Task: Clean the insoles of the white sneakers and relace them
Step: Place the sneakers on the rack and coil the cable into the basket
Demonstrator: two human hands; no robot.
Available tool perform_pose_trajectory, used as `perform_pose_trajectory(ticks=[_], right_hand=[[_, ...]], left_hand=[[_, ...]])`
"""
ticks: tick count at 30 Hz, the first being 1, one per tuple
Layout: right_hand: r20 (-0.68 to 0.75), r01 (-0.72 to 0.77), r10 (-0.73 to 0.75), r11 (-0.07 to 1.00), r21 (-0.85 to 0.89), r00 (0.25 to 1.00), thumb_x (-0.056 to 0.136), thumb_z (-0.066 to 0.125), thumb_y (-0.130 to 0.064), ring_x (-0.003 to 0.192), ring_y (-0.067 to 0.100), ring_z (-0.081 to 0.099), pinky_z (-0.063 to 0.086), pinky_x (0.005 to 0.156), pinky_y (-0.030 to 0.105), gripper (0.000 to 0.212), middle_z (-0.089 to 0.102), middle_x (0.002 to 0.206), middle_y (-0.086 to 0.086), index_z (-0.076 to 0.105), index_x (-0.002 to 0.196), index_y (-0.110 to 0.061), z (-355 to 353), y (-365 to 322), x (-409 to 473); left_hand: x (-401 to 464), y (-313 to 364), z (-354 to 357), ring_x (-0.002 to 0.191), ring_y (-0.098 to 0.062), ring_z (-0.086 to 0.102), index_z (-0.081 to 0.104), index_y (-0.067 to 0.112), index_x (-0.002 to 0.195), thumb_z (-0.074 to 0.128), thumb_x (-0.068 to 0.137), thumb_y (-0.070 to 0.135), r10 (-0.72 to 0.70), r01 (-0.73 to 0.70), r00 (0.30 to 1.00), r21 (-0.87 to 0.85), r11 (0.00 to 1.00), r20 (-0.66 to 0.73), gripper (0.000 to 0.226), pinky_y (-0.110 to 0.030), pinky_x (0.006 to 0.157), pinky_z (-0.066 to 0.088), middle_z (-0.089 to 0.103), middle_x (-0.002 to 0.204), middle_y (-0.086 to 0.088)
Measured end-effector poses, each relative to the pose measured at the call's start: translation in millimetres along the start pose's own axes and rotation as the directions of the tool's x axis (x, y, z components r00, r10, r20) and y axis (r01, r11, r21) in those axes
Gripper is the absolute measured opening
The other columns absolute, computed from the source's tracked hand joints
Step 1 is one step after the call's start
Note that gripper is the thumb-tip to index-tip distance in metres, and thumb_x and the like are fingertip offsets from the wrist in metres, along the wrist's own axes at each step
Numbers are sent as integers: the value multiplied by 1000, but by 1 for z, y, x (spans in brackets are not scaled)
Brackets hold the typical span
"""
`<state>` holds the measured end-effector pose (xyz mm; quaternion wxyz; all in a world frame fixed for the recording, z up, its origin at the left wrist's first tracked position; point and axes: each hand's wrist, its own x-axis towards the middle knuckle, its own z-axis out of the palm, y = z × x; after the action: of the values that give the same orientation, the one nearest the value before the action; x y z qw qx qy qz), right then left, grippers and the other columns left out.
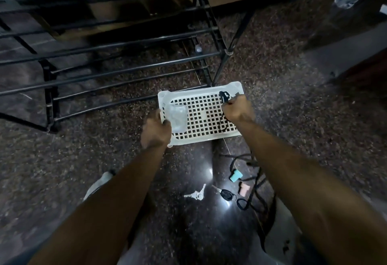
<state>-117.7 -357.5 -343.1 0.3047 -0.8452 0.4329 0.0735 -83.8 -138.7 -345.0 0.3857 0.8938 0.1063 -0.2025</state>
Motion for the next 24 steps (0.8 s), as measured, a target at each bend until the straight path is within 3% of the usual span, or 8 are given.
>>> perform_pose_trajectory(ticks=[2,5,10,15,18,20,22,24], right_hand=[[-48,35,-48,971,-235,998,90,57,-29,104,35,63,52,88,42,28,66,113,14,63,108,-9,4,0,7],[-34,141,-183,853,-503,983,93,52,-21,108,33,62,51,85,42,26,62,119,13,59,115,-8,12,2,3],[197,479,-460,648,-592,866,89,48,-24,135,23,36,38,103,46,48,35,147,5,44,136,-12,32,33,-7],[351,602,-513,483,-636,783,101,23,-40,145,19,23,13,118,51,54,27,156,4,46,139,-10,30,50,-12],[323,565,-496,479,-673,806,102,20,-43,147,21,17,2,119,54,57,30,155,6,47,138,-8,19,54,-10],[335,579,-505,471,-665,796,100,18,-44,147,23,16,2,119,56,59,31,155,7,47,138,-9,13,61,-9],[272,592,-568,511,-624,777,96,22,-44,142,26,29,12,117,57,56,42,147,9,56,129,-12,7,67,-16],[90,562,-624,619,-549,776,92,40,-34,125,30,46,28,111,54,39,55,129,10,64,115,-13,4,77,-31]], left_hand=[[4,-3,4,109,-37,62,56,27,131,59,89,23,14,-11,999,67,998,-35,42,-46,90,52,67,121,-11],[9,-7,5,106,-41,62,60,27,126,60,90,26,-14,27,995,141,990,-94,36,-48,86,51,66,117,-16],[15,-13,5,103,-40,63,64,35,120,63,87,28,-22,34,995,130,991,-98,34,-47,83,53,68,113,-14],[17,-13,7,104,-39,63,63,36,120,60,87,25,-7,19,995,121,992,-103,35,-47,84,53,69,113,-11],[17,-12,8,106,-38,62,64,34,118,61,88,22,-7,20,994,114,993,-108,33,-45,85,51,69,113,-11],[16,-10,8,106,-37,62,65,32,115,61,87,21,-23,33,994,95,995,-108,30,-44,85,51,69,112,-9],[13,-8,8,105,-34,62,66,31,113,60,86,20,-38,46,993,71,996,-112,30,-43,86,52,69,110,-6],[7,-8,7,103,-33,62,65,28,114,59,85,17,-36,41,993,42,998,-113,31,-41,84,50,69,109,-5]])
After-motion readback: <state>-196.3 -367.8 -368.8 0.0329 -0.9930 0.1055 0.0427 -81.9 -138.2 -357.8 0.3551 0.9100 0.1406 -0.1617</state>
